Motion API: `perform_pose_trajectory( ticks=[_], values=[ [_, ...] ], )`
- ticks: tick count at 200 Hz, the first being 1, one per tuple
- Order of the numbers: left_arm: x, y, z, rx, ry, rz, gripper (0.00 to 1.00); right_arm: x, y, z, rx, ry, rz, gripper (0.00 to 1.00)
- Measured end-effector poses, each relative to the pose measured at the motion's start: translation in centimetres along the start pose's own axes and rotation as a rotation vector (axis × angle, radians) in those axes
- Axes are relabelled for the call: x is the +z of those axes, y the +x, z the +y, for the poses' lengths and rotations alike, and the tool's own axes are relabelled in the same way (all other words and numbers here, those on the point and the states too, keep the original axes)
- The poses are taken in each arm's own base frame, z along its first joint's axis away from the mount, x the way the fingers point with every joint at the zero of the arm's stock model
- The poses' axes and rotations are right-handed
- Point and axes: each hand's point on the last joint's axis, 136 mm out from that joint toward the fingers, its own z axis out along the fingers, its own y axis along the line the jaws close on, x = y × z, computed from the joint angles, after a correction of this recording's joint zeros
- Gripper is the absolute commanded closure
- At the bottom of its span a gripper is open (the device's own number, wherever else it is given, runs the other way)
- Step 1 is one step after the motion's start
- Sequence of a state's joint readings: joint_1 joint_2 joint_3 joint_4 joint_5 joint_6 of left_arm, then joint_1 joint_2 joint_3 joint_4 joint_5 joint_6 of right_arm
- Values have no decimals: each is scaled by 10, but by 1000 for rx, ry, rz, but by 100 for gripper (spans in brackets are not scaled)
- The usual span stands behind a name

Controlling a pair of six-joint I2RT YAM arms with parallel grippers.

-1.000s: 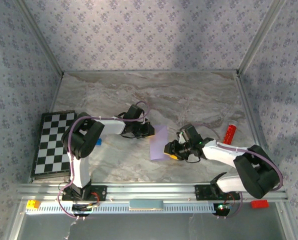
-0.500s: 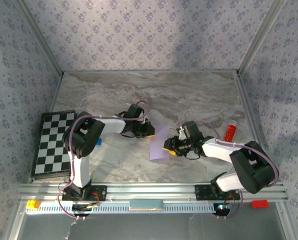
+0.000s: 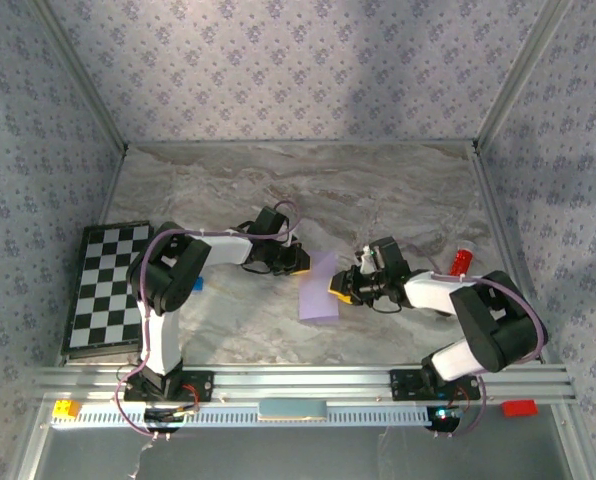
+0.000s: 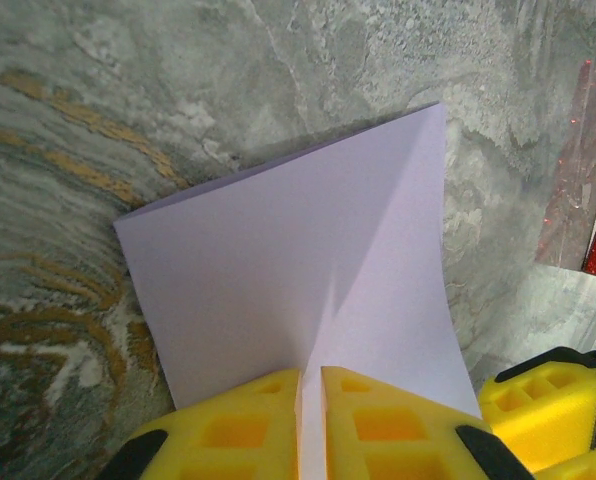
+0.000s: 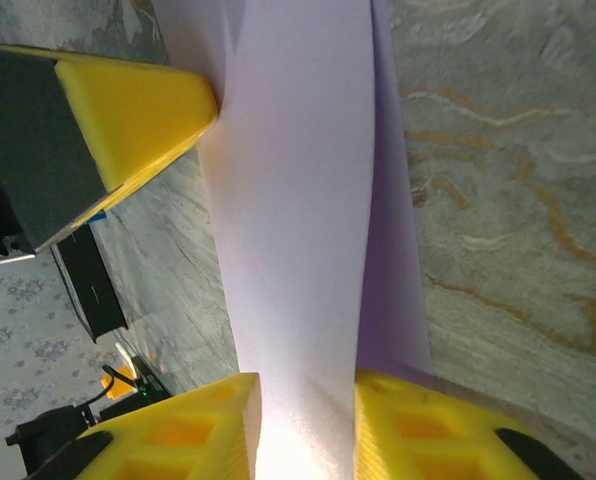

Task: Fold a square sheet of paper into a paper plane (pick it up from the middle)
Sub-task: Fold the triangle a second time at the center of the table.

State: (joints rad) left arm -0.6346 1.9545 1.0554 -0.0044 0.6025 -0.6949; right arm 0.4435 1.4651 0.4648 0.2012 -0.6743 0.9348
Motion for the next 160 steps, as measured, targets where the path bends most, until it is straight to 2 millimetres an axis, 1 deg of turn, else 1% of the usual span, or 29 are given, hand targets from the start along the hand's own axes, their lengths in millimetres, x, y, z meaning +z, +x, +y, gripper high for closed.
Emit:
perform_pose_trajectory(
  ticks=[34,49,75,96,115,147,152,160],
  values=[
    [2,-2,-2,7,8,5,86,1,-1,1,-2,-16,5,79],
    [2,-1,-2,7,9,6,86,3,-2,0,0,-19,8,83],
    [2,-1,-3,7,12,8,84,4,-3,-1,1,-18,7,87],
    [2,-1,-4,8,15,10,82,5,-4,-3,2,-15,8,90],
    [1,-2,-6,9,21,12,76,6,-4,-5,3,-11,10,92],
    [-1,-3,-11,29,19,8,71,6,-3,-5,4,-9,11,92],
    [-2,-3,-12,32,19,5,71,6,-3,-5,5,-9,11,90],
    [-5,-4,-15,39,20,-1,70,6,-3,-5,5,-9,11,84]
  ],
)
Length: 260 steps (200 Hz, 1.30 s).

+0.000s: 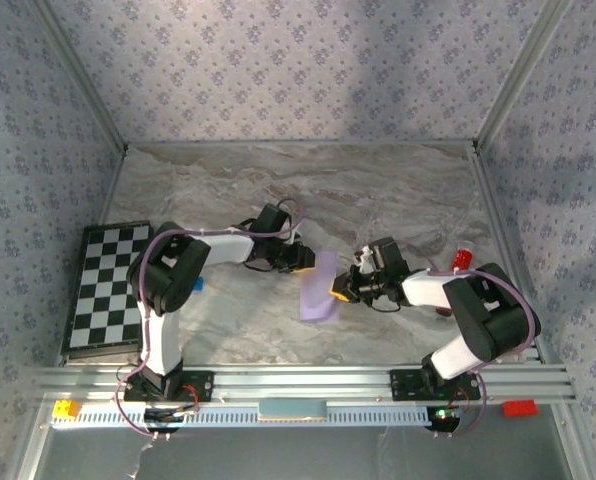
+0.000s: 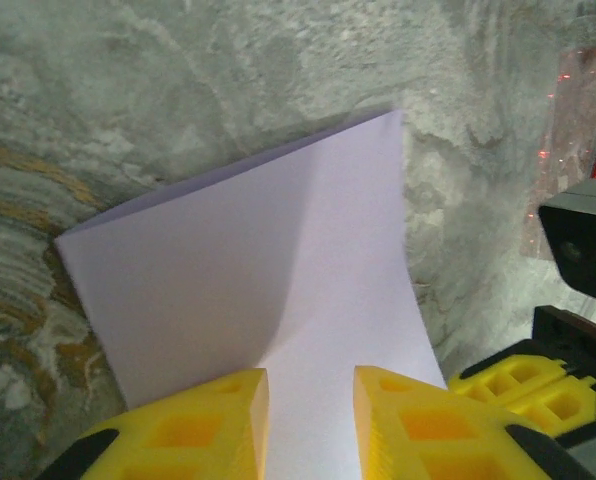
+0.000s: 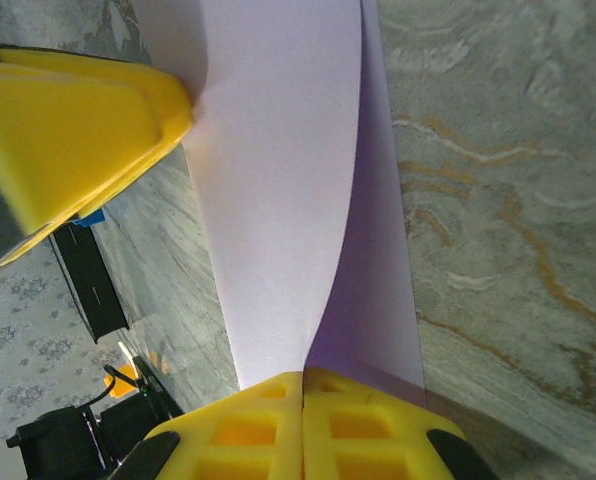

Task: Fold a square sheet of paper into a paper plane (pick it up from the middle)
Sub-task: Fold the triangle a second time at the center of the table.

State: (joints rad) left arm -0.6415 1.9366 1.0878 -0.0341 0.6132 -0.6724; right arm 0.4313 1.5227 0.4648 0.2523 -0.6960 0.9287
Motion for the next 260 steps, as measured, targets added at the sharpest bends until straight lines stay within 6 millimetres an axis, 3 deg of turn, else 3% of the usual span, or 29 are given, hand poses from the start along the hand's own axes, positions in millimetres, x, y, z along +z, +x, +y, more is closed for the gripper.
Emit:
perform_pose_trajectory(
  ticks=[8,41,83,138,213,260],
  values=[
    [-4,-1,-5,10,6,-9,69,0,0,0,-5,-2,0,79],
    [-21,-11,-26,58,32,-48,71,0,-3,5,-20,-11,-4,78],
    [-21,-11,-28,62,32,-50,74,0,-3,10,-42,-25,5,84],
    [-25,7,-41,128,10,-49,74,-1,-2,9,-62,-17,19,79],
    [-43,26,-36,151,-21,-81,74,-6,0,2,-77,-12,41,87],
    [-58,27,-48,205,-28,-136,74,-4,2,-6,-60,16,50,92]
  ],
)
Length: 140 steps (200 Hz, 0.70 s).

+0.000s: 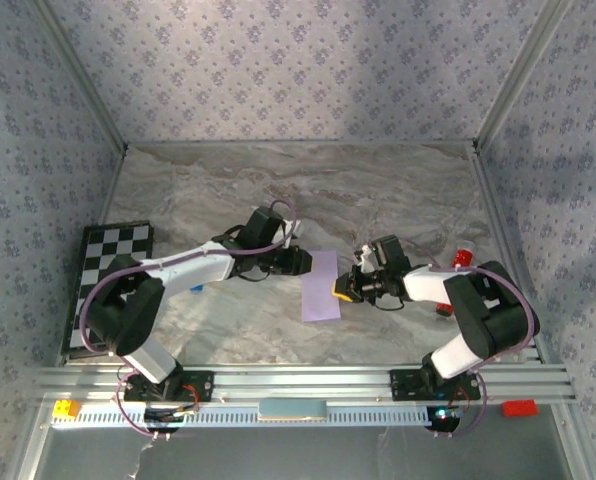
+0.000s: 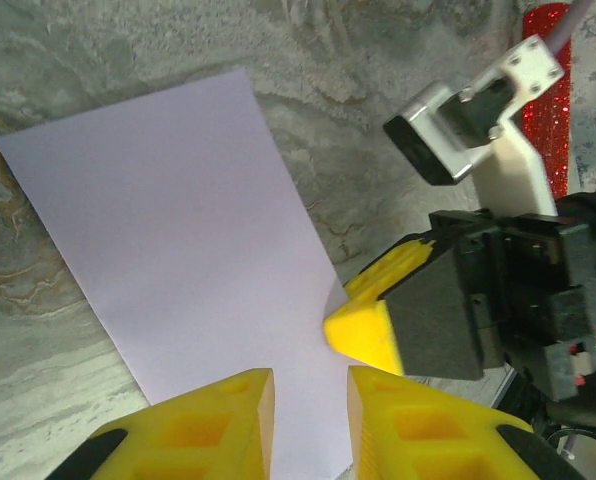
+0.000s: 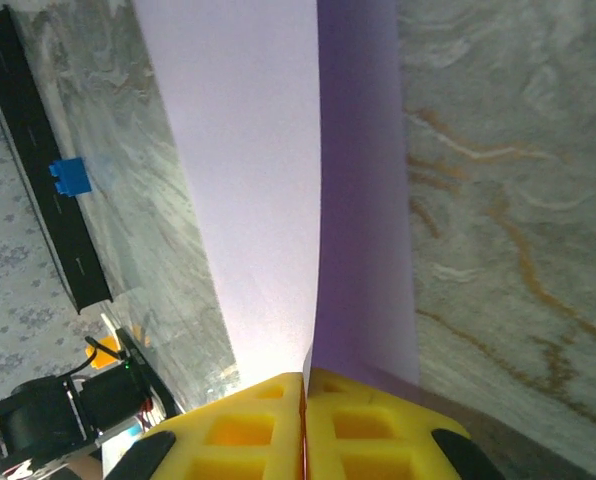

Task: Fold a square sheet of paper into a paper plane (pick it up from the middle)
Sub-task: Fold the triangle a second time at the center of the table.

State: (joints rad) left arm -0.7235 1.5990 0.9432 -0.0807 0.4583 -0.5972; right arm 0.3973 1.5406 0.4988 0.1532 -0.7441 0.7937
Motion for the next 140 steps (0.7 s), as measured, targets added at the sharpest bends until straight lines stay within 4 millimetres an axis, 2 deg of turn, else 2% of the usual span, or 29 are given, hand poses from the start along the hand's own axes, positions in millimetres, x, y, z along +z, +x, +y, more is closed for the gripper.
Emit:
perform_pose_trajectory(
  ticks=[32,97,115,140],
  values=[
    [-8,-4,0,26,-19,-32,74,7,0,-8,34,33,-2,91],
    [-28,-12,-5,90,-50,-93,72,11,-11,1,49,25,-48,80],
    [-30,-11,-5,99,-53,-92,72,11,-11,2,46,20,-46,81],
    [-29,-8,-5,108,-53,-85,72,10,-13,1,44,21,-51,88]
  ],
)
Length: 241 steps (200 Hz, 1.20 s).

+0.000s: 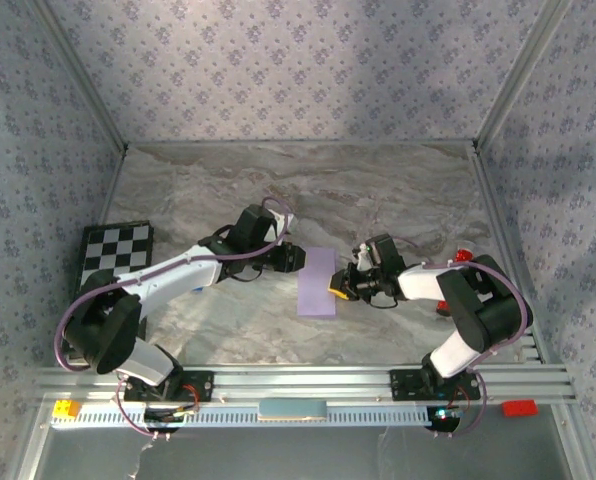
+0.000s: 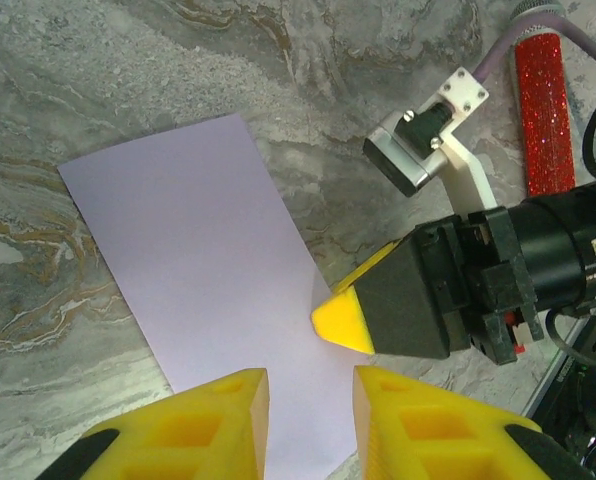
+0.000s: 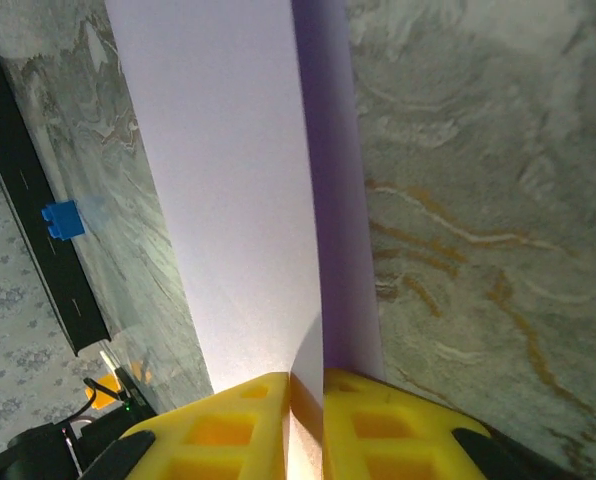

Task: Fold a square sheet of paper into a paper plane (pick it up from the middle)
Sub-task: Fold the triangle a second time at the center of the table.

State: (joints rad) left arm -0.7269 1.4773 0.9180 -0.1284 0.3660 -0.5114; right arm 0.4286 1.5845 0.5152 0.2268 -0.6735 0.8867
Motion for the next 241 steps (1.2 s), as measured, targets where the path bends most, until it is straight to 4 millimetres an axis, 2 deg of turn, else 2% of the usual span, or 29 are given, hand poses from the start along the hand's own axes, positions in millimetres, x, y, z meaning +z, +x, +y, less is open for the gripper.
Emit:
perform_pose_trajectory(
  ticks=[22,76,127,160,200,241],
  values=[
    [1,9,-4,26,8,21,72,-1,-1,-4,-1,12,-2,90],
    [10,39,-36,215,29,80,69,-1,-2,-2,-4,18,-3,92],
    [23,85,-58,450,-39,144,55,-1,-2,-1,17,13,-3,92],
    [37,105,-58,554,-102,184,50,-2,-3,-1,32,11,-3,92],
    [58,118,-59,659,-175,211,47,-2,-4,-1,43,10,-6,92],
    [70,124,-54,712,-234,220,42,-2,-4,-1,52,10,-6,92]
  ],
)
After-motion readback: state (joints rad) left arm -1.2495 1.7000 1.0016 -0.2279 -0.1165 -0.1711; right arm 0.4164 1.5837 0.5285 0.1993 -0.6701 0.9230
